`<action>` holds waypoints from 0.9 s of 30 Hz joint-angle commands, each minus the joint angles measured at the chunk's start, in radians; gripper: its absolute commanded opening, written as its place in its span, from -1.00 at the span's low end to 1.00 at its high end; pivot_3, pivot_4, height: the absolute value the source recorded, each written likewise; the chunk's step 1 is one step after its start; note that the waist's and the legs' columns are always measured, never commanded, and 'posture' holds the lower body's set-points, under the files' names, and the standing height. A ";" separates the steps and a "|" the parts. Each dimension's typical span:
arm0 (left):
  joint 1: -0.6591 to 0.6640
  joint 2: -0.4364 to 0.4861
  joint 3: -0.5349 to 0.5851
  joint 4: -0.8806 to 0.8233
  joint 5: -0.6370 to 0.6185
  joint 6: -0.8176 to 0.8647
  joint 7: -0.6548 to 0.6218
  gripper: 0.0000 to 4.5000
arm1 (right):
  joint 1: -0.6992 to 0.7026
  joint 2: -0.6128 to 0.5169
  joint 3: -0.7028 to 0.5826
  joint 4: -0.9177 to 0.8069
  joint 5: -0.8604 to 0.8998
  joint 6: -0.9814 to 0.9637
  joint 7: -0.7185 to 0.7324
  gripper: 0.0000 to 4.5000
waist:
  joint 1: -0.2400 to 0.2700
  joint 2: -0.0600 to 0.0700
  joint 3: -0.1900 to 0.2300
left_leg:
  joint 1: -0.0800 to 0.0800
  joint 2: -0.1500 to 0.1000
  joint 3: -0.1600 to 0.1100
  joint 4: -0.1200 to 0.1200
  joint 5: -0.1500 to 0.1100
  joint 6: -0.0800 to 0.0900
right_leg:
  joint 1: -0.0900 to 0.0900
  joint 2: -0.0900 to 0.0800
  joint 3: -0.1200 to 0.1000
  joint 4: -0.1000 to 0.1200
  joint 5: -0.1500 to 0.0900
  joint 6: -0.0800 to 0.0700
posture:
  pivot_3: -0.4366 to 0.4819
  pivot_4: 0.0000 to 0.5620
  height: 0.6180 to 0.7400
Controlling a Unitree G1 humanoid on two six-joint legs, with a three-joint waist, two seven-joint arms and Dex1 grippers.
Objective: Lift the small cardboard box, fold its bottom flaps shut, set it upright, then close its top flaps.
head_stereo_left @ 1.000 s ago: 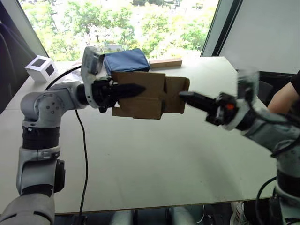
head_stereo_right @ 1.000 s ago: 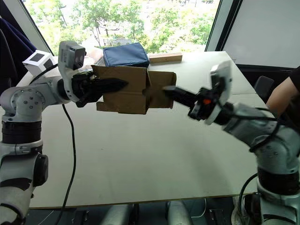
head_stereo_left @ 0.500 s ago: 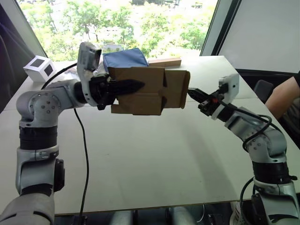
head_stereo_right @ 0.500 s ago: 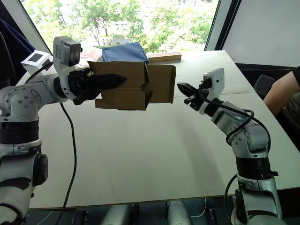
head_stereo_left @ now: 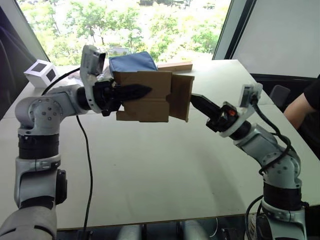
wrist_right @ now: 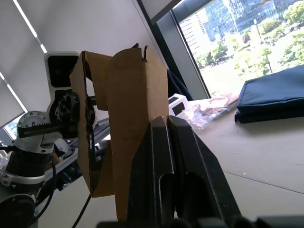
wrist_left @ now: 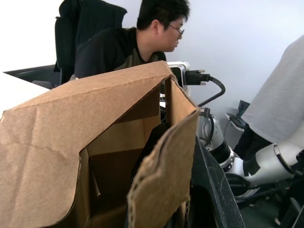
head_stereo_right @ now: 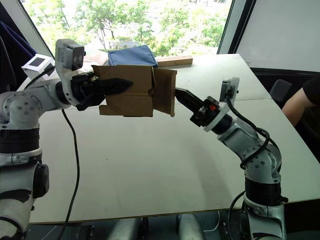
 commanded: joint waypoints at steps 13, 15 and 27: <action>-0.035 0.002 0.006 0.018 0.018 -0.025 -0.018 -1.00 | 0.075 0.161 0.012 -0.082 0.138 -0.053 -0.123 -0.01 | 0.000 0.000 0.000 | 0.000 0.000 0.000 0.000 0.000 0.000 | 0.000 0.000 0.000 0.000 0.000 0.000 | -0.05 -0.47 0.95; -0.035 0.001 0.006 0.018 0.020 -0.024 -0.019 -1.00 | 0.084 0.181 0.018 -0.090 0.153 -0.059 -0.137 -0.01 | -0.001 0.000 0.000 | 0.000 0.000 0.000 0.000 0.000 0.000 | 0.000 0.000 0.000 0.000 0.000 0.000 | -0.05 -0.47 0.95; -0.038 -0.003 0.005 0.017 0.025 -0.020 -0.019 -1.00 | 0.107 0.255 0.031 -0.101 0.214 -0.105 -0.192 -0.44 | 0.000 0.000 0.000 | 0.000 0.000 0.000 0.000 0.000 0.000 | 0.000 0.000 0.000 0.000 0.000 0.000 | -0.05 -0.47 0.95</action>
